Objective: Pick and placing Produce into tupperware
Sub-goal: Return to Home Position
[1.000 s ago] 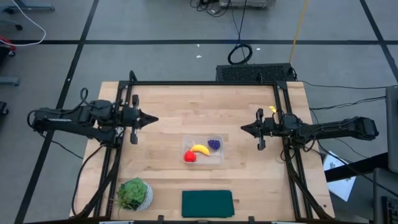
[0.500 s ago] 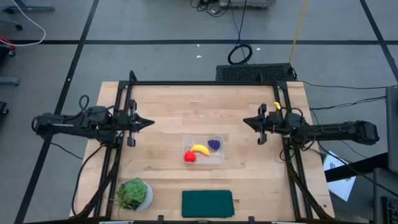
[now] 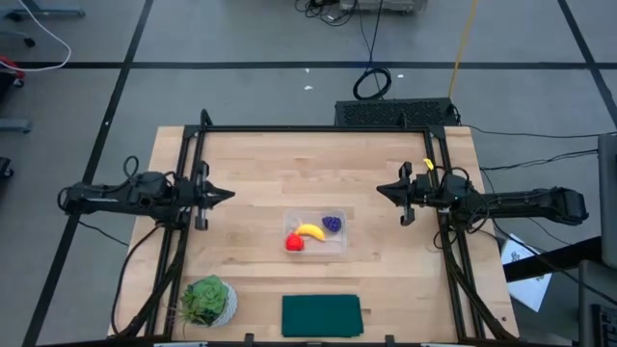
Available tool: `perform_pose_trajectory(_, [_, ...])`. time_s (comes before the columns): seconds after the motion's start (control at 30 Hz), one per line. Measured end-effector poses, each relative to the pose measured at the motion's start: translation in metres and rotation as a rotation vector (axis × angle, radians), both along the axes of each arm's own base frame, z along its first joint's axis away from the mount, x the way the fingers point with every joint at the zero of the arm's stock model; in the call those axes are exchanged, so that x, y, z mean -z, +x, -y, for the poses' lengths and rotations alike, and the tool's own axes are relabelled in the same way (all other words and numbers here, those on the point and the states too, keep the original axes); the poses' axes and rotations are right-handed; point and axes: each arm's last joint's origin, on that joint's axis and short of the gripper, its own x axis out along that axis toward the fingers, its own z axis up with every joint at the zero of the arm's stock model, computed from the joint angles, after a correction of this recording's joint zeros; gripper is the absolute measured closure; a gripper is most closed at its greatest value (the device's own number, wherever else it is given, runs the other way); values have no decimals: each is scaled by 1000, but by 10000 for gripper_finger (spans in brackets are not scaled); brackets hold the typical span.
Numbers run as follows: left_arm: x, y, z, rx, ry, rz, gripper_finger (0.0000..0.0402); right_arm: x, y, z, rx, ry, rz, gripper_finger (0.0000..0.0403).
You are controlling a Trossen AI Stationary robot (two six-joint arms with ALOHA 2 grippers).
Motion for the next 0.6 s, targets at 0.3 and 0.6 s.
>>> perform_pose_trajectory(0.3, [19,3,1,17,24,-75,401,0,0,2,26,-10,2,403])
perform_pose_trajectory(0.6, [24,2,0,-7,-9,-130,401,-3,-5,4,-22,-15,21,403])
